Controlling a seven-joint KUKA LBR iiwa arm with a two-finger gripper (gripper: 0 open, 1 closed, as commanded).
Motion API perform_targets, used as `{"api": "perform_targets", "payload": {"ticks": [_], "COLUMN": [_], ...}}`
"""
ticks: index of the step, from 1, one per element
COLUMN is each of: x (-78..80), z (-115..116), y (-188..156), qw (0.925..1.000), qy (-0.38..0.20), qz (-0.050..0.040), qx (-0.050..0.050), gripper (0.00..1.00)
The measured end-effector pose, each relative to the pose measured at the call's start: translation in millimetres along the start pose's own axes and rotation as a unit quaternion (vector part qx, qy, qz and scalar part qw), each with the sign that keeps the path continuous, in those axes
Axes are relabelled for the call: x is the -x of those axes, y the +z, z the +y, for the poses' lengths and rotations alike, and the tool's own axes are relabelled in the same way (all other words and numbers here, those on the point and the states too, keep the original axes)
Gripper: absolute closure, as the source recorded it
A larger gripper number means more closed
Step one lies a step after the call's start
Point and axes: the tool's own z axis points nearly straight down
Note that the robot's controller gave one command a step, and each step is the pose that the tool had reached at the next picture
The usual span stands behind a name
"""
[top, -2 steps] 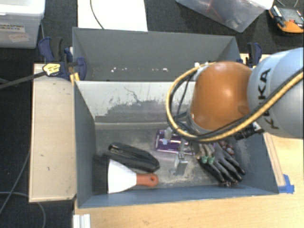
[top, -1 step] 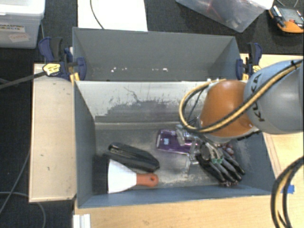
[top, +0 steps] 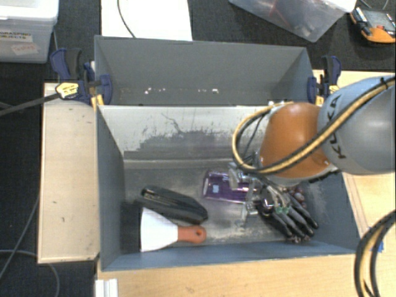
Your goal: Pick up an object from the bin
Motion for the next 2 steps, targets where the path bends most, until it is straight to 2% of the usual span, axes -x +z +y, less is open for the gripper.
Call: {"api": "perform_targets", "payload": {"ticks": [1, 2], "x": [67.4, 51.1], "z": [-13.1, 6.4], "y": [32.9, 33.0], "qw": [0.9995, 0.9948], "qy": [-0.021, 0.102], "qz": [-0.0253, -0.007], "qx": [0.0, 0.001], "gripper": [0.0, 0.0]}}
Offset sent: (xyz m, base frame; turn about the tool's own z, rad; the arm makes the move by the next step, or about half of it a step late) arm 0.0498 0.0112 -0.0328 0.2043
